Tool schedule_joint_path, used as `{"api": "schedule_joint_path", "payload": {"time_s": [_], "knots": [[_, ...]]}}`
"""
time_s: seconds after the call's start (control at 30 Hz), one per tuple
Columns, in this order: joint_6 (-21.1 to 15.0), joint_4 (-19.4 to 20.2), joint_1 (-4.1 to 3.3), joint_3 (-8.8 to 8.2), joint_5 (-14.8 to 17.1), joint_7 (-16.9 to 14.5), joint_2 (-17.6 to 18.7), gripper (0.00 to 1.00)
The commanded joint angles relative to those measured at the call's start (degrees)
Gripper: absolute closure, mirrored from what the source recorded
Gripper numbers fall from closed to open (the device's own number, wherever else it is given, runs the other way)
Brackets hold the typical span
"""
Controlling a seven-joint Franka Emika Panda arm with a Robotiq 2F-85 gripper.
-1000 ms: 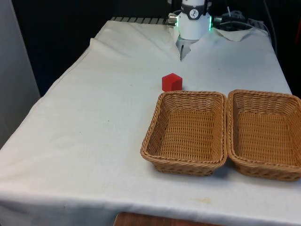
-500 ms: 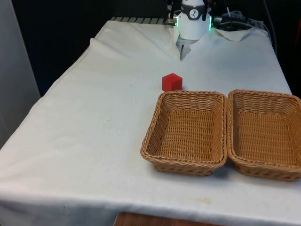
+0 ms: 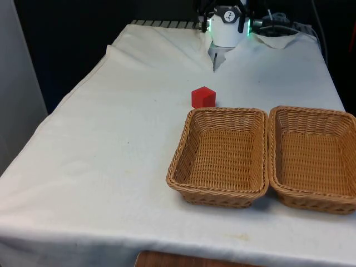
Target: Pick up the red cube and place it into the right basket.
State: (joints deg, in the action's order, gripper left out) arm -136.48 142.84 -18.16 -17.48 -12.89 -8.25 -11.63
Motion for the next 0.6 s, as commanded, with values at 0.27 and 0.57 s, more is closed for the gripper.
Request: {"api": "schedule_joint_path", "payload": {"time_s": [0.27,0.57], "knots": [[-3.32,0.8,-0.34,-0.11,1.09,-3.9,1.6,0.0],[-6.7,1.78,-0.46,0.0,2.46,-8.31,3.55,0.0]]}}
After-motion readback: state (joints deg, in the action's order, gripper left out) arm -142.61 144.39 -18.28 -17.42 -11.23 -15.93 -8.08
